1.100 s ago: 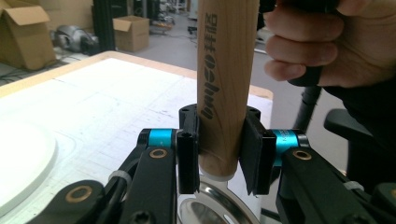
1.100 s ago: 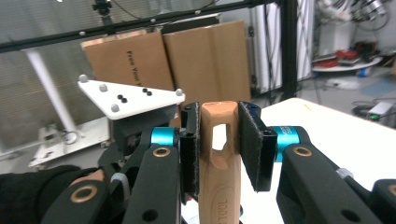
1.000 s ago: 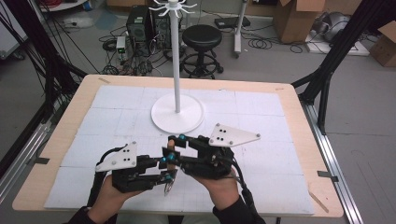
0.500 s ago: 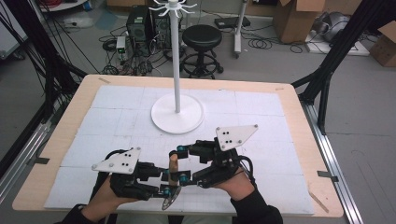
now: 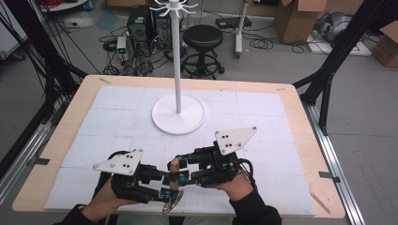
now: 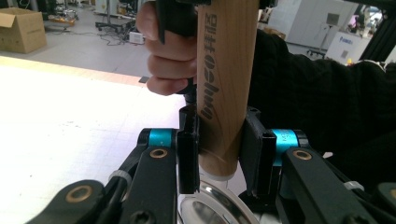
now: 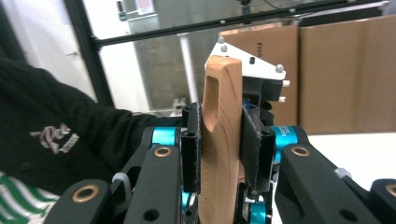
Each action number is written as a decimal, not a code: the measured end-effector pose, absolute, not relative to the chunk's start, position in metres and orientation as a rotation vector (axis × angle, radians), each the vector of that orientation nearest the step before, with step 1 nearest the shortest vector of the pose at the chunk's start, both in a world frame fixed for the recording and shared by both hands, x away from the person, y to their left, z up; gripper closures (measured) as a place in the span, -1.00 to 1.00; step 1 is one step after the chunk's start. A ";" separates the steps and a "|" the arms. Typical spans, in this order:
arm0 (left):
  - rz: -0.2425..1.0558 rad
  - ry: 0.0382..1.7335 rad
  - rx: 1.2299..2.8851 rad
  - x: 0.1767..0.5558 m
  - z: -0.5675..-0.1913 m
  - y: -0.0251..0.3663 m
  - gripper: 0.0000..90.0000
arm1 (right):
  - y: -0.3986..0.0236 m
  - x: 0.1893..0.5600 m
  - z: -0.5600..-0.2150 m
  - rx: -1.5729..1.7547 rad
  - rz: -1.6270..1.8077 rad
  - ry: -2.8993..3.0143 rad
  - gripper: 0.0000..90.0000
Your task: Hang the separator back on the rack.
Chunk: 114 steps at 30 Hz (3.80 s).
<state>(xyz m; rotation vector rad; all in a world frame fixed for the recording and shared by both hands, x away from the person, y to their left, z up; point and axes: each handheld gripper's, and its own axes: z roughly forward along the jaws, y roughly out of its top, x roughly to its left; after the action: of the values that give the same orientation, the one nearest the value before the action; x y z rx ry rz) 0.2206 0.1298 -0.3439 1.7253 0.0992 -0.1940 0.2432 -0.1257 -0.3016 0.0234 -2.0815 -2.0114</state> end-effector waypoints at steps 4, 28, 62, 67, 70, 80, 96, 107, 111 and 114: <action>-0.144 0.245 1.699 0.226 -0.347 0.133 -0.04 | -0.126 0.241 -0.300 -0.093 -2.073 -2.145 0.60; 0.073 0.357 1.685 0.231 -0.342 0.123 0.09 | -0.117 0.225 -0.291 -0.674 -2.162 -2.343 0.60; 0.074 0.427 1.676 0.301 -0.305 0.117 0.61 | -0.258 0.210 -0.329 -1.205 -2.234 -2.570 -0.56; 0.099 0.421 1.664 0.322 -0.283 0.113 0.61 | -0.277 0.209 -0.336 -1.287 -2.220 -2.580 -0.56; 0.100 0.421 1.644 0.335 -0.268 0.112 0.61 | -0.284 0.210 -0.338 -1.306 -2.236 -2.565 -0.58; 0.127 0.455 1.612 0.375 -0.224 0.113 0.61 | -0.288 0.213 -0.344 -1.299 -2.241 -2.521 -0.58; 0.175 0.501 1.594 0.417 -0.190 0.113 0.61 | -0.288 0.215 -0.347 -1.265 -2.238 -2.477 -0.58; 0.173 0.565 1.590 0.433 -0.195 0.116 0.61 | -0.288 0.216 -0.349 -1.249 -2.214 -2.478 -0.58; 0.176 0.590 1.594 0.437 -0.197 0.115 0.61 | -0.286 0.216 -0.350 -1.231 -2.193 -2.492 -0.58; 0.179 0.601 1.606 0.437 -0.199 0.114 0.61 | -0.285 0.216 -0.351 -1.228 -2.175 -2.507 -0.58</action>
<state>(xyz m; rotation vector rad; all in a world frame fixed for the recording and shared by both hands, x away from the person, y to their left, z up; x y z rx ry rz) 0.4373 0.1145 -0.1987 1.6065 0.6011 0.1793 0.2164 -0.2847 -0.3506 -1.2277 -2.5073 -2.1750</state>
